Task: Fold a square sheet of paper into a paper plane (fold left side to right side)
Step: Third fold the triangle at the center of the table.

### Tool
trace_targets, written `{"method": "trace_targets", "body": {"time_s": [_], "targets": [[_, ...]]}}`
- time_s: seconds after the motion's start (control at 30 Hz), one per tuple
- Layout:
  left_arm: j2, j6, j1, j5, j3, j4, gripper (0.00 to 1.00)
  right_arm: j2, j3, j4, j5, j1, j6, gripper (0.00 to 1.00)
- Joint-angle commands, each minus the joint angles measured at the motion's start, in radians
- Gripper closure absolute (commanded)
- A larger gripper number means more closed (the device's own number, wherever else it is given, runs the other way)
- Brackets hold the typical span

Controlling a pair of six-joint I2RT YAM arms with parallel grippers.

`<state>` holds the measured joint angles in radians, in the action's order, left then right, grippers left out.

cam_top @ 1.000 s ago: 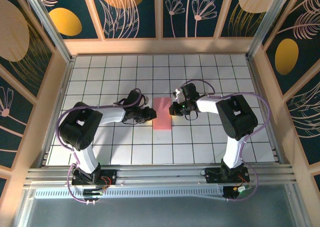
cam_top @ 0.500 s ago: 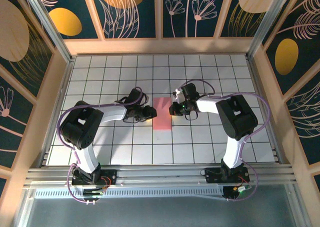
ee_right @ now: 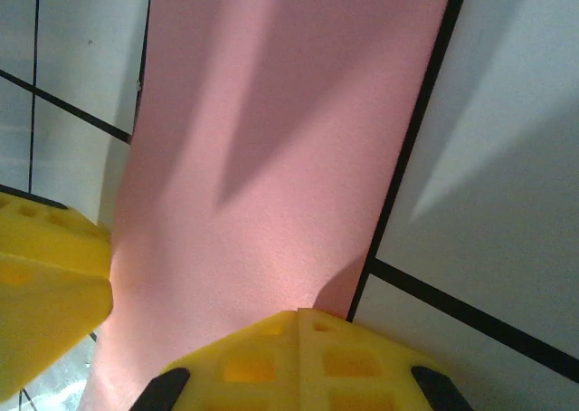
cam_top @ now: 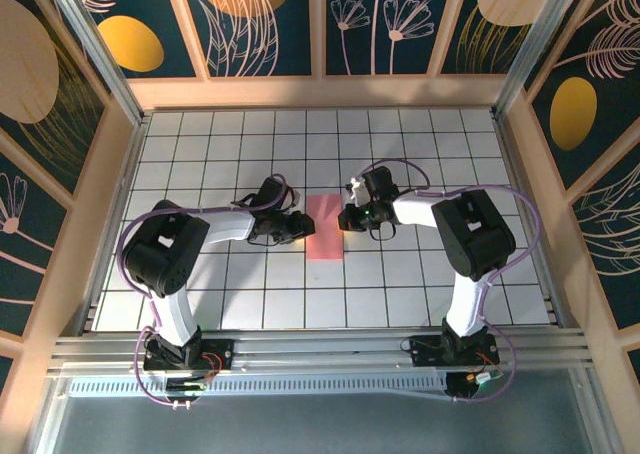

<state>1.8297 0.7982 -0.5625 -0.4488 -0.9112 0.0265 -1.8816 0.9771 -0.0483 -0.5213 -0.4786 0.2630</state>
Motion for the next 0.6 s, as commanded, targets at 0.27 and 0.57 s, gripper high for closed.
{"method": "trace_targets", "body": {"time_s": [0.27, 0.57], "targets": [[-0.009, 0.026, -0.014, -0.014, 0.0, 0.023, 0.7, -0.022, -0.031, -0.067, 0.07, -0.002, -0.021, 1.0], [-0.021, 0.049, -0.014, 0.003, 0.012, 0.022, 0.86, 0.014, -0.04, -0.035, 0.069, -0.002, -0.012, 1.0]]}}
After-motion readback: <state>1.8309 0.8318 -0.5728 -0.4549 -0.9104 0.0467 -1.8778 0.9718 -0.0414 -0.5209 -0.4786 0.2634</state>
